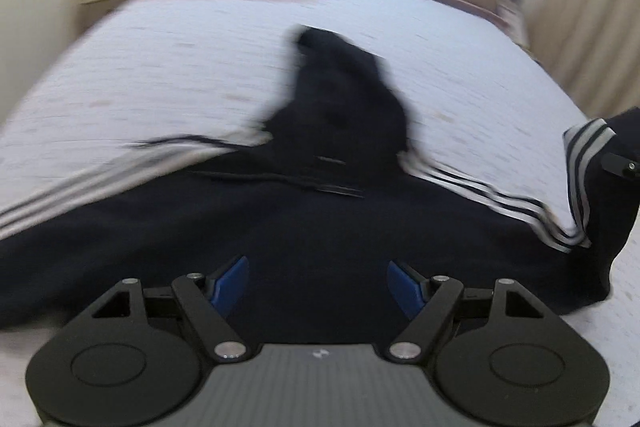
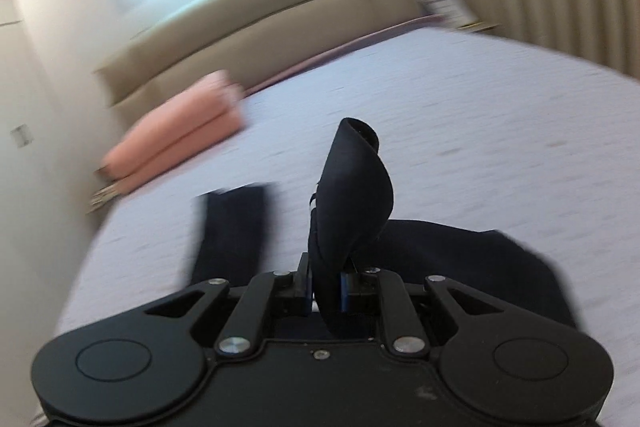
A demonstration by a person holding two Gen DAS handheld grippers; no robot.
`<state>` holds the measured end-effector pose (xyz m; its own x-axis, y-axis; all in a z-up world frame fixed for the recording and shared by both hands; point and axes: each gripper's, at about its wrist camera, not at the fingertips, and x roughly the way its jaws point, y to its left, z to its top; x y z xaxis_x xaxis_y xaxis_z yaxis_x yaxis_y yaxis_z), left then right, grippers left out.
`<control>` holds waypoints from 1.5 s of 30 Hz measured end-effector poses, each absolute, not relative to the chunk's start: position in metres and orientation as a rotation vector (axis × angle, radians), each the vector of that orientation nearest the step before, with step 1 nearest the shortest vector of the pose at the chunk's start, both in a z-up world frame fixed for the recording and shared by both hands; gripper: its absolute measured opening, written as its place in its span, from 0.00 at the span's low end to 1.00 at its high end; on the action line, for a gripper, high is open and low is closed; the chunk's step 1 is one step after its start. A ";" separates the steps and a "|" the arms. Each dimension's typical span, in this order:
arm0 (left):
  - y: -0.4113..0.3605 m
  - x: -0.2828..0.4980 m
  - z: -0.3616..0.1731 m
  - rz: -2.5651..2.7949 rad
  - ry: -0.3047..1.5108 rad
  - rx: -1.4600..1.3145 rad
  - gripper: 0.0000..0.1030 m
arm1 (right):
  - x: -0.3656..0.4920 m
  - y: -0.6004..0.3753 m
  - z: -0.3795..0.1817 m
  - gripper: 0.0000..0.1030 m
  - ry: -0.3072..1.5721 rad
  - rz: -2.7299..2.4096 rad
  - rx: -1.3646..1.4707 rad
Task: Fold large clothes
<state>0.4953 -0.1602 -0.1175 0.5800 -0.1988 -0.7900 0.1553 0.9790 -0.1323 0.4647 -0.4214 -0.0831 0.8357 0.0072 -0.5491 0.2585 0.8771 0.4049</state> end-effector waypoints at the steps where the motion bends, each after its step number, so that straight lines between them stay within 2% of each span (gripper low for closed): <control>1: -0.134 0.495 -0.113 -0.169 0.919 -0.055 0.76 | 0.474 -0.396 -0.082 0.16 0.577 -0.106 0.471; 4: -0.075 0.495 -0.105 -0.086 0.908 -0.092 0.77 | 0.505 -0.317 -0.089 0.19 0.602 -0.018 0.398; 6: -0.044 0.497 -0.107 -0.041 0.910 -0.119 0.77 | 0.523 -0.276 -0.101 0.28 0.642 0.054 0.367; 7: -0.033 0.496 -0.110 -0.028 0.912 -0.126 0.77 | 0.530 -0.258 -0.109 0.40 0.673 0.095 0.347; 8: -0.022 0.495 -0.115 -0.016 0.915 -0.131 0.77 | 0.539 -0.240 -0.118 0.71 0.720 0.149 0.319; 9: -0.013 0.496 -0.120 -0.009 0.920 -0.136 0.77 | 0.544 -0.224 -0.126 0.79 0.770 0.210 0.291; 10: -0.004 0.495 -0.125 -0.007 0.927 -0.140 0.77 | 0.545 -0.213 -0.131 0.74 0.799 0.259 0.270; 15: 0.012 0.504 -0.149 -0.063 0.965 -0.182 0.77 | 0.517 -0.236 -0.132 0.73 0.812 0.185 0.153; 16: 0.010 0.509 -0.151 -0.093 0.963 -0.194 0.77 | 0.511 -0.253 -0.133 0.65 0.813 0.111 0.129; 17: 0.007 0.515 -0.153 -0.125 0.959 -0.204 0.77 | 0.508 -0.262 -0.135 0.41 0.815 0.038 0.104; 19: 0.001 0.532 -0.156 -0.178 0.940 -0.211 0.77 | 0.507 -0.291 -0.145 0.16 0.843 -0.118 0.062; 20: -0.003 0.543 -0.158 -0.203 0.928 -0.224 0.77 | 0.508 -0.307 -0.153 0.14 0.856 -0.203 0.054; 23: -0.014 0.578 -0.167 -0.285 0.926 -0.275 0.80 | 0.507 -0.343 -0.178 0.14 0.889 -0.394 0.056; 25: -0.021 0.600 -0.182 -0.320 0.993 -0.341 0.78 | 0.506 -0.360 -0.193 0.14 0.932 -0.451 0.076; 26: -0.022 0.610 -0.193 -0.324 1.031 -0.385 0.69 | 0.506 -0.364 -0.201 0.14 0.956 -0.456 0.096; 27: -0.022 0.619 -0.205 -0.335 1.062 -0.435 0.44 | 0.504 -0.366 -0.205 0.14 0.974 -0.456 0.115; 29: -0.027 0.630 -0.220 -0.320 1.113 -0.447 0.13 | 0.501 -0.368 -0.211 0.14 0.990 -0.448 0.143; 34: -0.028 0.607 -0.195 -0.365 0.964 -0.438 0.11 | 0.490 -0.363 -0.182 0.14 0.907 -0.411 0.175; 37: -0.007 0.590 -0.166 -0.362 0.870 -0.501 0.11 | 0.490 -0.362 -0.164 0.16 0.862 -0.399 0.168; 40: 0.019 0.574 -0.160 -0.230 0.826 -0.448 0.11 | 0.498 -0.356 -0.166 0.17 0.873 -0.377 0.142; 43: 0.027 0.582 -0.192 -0.196 0.973 -0.373 0.16 | 0.512 -0.350 -0.198 0.17 0.962 -0.350 0.113; 45: 0.026 0.583 -0.206 -0.157 1.018 -0.322 0.31 | 0.522 -0.348 -0.226 0.17 1.034 -0.340 0.108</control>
<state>0.5827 0.0259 -0.2060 0.5187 -0.2765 -0.8090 -0.0203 0.9420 -0.3350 0.5216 -0.3480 -0.2260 0.4644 -0.2257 -0.8564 0.3266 0.9425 -0.0713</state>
